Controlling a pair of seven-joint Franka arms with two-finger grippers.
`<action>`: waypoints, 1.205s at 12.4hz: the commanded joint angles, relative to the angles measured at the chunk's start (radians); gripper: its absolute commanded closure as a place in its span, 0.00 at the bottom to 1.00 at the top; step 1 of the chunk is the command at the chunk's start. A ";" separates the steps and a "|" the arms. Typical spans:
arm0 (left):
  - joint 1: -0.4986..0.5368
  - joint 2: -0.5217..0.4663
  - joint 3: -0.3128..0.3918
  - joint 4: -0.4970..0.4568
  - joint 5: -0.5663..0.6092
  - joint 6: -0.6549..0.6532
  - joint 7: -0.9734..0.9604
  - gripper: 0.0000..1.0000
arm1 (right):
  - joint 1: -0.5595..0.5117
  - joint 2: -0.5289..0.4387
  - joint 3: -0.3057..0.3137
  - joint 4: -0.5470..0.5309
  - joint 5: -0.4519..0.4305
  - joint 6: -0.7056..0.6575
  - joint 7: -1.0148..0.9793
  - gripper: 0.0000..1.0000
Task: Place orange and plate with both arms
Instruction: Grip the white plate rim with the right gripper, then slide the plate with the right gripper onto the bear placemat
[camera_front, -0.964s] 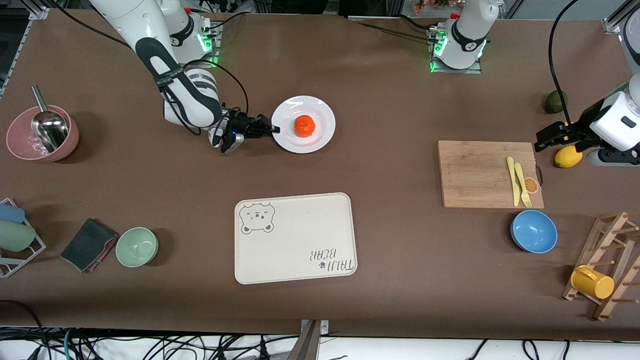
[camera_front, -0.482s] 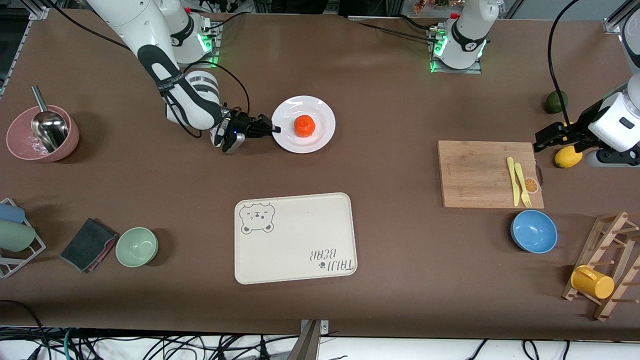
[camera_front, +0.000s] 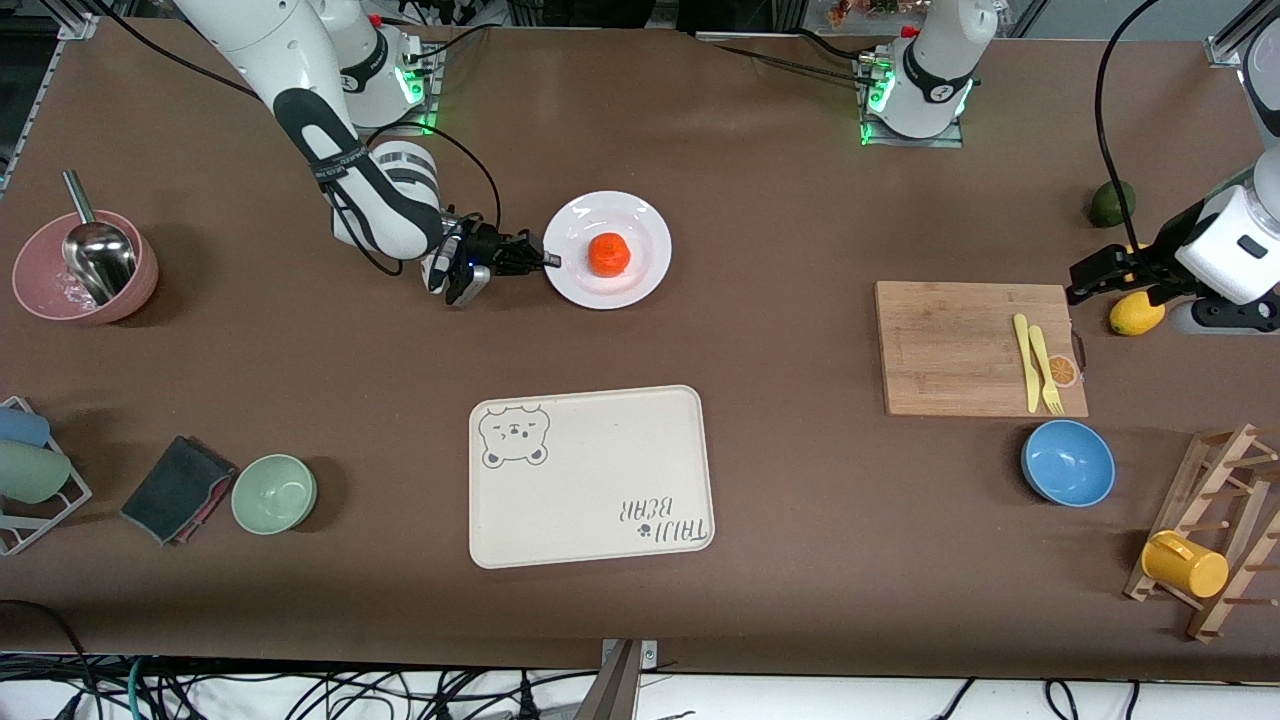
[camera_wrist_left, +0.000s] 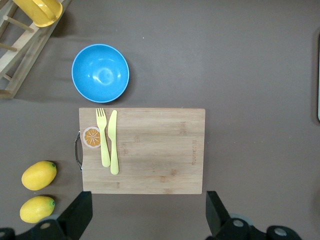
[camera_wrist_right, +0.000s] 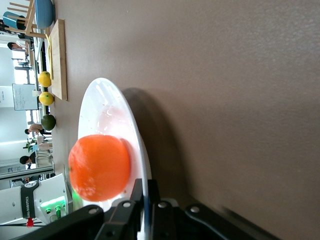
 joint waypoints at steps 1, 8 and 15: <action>-0.008 0.007 0.010 0.015 -0.018 0.000 0.020 0.00 | -0.006 0.010 0.009 -0.002 0.028 0.038 -0.022 1.00; -0.008 0.008 0.010 0.015 -0.016 0.000 0.009 0.00 | -0.011 0.005 0.009 0.044 0.071 0.024 0.036 1.00; -0.010 0.010 0.008 0.015 -0.014 0.000 0.009 0.00 | -0.016 0.036 0.001 0.269 0.026 0.029 0.324 1.00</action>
